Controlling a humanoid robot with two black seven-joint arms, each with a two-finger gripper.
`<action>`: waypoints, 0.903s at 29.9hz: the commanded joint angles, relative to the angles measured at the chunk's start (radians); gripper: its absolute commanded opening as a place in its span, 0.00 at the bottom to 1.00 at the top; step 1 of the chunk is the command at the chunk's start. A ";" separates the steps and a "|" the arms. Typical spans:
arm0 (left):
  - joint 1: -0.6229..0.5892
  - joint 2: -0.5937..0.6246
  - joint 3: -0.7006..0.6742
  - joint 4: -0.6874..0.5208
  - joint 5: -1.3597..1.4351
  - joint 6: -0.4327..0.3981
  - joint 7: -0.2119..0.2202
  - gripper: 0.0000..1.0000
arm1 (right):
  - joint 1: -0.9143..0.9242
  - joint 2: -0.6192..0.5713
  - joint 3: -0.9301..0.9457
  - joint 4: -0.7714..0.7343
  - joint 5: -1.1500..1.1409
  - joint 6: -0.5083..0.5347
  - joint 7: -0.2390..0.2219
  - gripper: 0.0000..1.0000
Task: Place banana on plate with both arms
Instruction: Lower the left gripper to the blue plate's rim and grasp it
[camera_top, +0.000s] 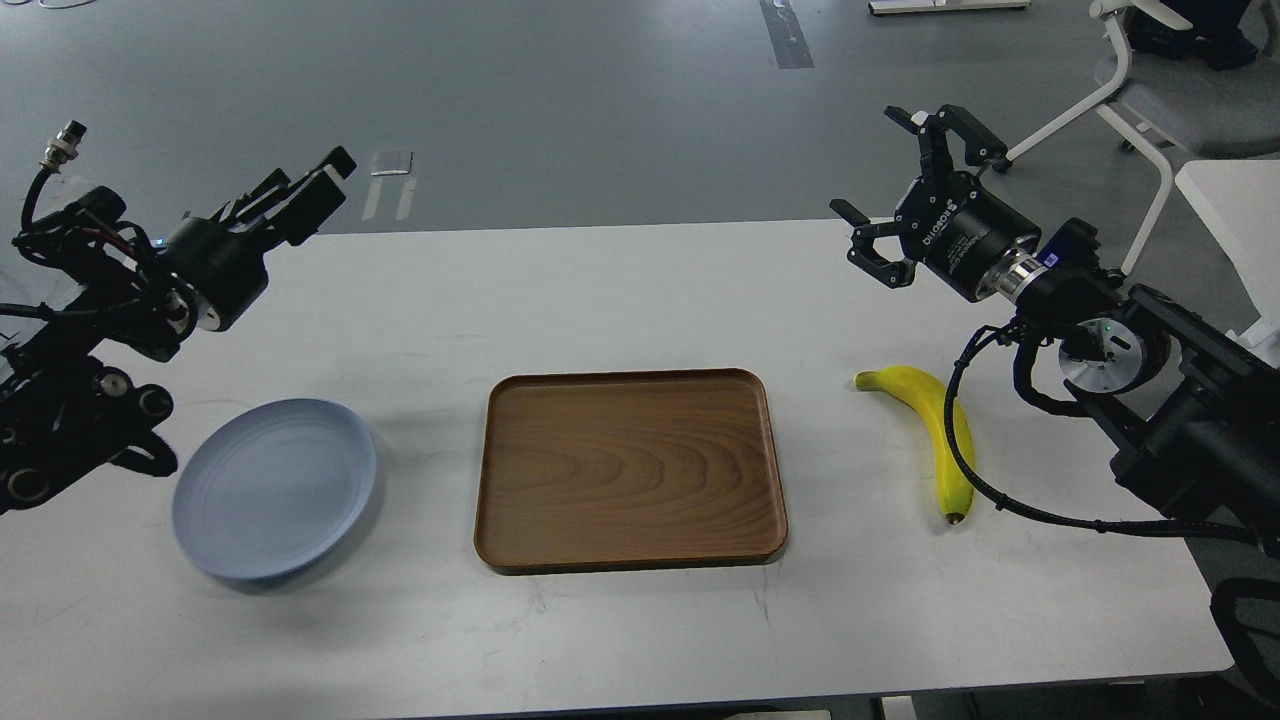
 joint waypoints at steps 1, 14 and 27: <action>0.017 0.115 0.107 0.002 0.043 0.015 -0.072 0.99 | -0.001 -0.001 0.002 0.000 0.000 0.000 0.001 1.00; 0.229 0.282 0.249 -0.004 0.023 0.144 -0.121 0.98 | -0.005 0.000 -0.001 0.000 0.000 0.000 0.001 1.00; 0.346 0.219 0.249 0.033 -0.024 0.151 -0.121 0.98 | -0.011 -0.001 -0.004 0.000 -0.023 -0.001 0.001 1.00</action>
